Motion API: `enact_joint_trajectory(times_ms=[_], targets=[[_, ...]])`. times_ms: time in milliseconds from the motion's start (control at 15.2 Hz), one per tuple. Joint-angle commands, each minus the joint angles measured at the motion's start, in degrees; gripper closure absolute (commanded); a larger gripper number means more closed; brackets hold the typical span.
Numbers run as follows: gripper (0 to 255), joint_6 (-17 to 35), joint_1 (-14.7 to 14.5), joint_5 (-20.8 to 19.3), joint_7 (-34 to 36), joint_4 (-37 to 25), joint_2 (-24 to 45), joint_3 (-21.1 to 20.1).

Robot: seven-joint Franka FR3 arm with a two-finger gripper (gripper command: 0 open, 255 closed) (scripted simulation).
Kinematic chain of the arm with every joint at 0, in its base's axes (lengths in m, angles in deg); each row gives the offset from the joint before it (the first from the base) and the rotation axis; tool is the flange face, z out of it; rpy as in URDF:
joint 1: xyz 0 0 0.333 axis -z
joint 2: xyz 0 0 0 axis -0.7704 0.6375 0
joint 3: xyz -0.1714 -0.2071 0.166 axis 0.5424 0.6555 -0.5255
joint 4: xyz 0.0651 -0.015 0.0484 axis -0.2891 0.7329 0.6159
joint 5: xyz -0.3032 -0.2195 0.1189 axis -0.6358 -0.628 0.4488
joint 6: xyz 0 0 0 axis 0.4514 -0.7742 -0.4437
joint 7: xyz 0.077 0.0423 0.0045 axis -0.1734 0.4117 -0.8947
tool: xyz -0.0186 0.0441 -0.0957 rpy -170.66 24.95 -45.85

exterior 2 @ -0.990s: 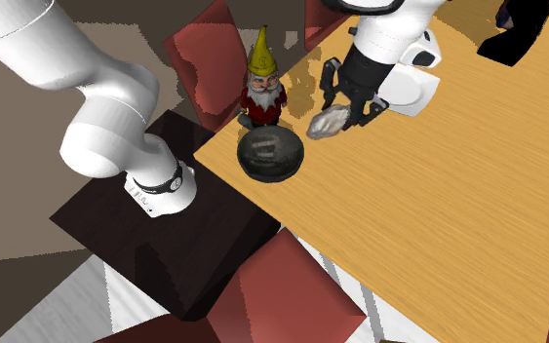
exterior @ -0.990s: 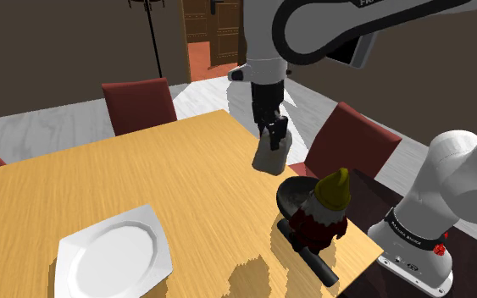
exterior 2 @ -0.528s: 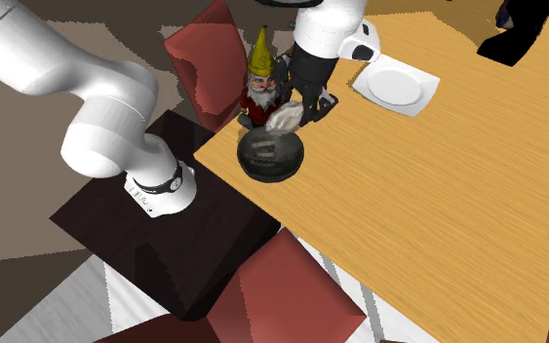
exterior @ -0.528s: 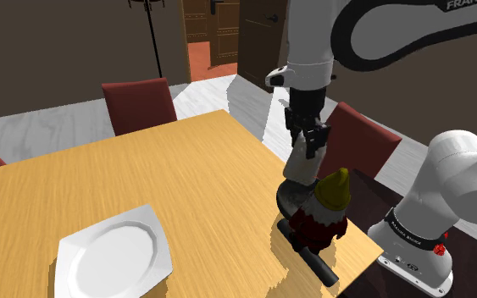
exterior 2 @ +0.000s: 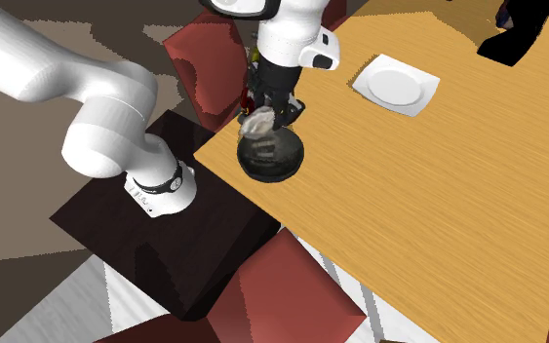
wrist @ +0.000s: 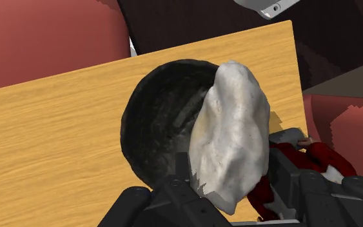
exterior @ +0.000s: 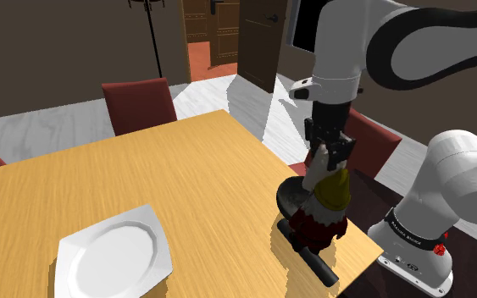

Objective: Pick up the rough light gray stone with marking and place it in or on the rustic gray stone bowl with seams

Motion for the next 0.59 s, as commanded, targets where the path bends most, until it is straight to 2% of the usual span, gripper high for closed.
enact_joint_trajectory(times_ms=[0, 528], targets=[[255, 1.6, 0.0, 0.1, -0.1, 1.6, 0.0, -0.1], [255, 8.6, -0.2, 0.7, -0.5, 6.4, 2.2, -0.7]])
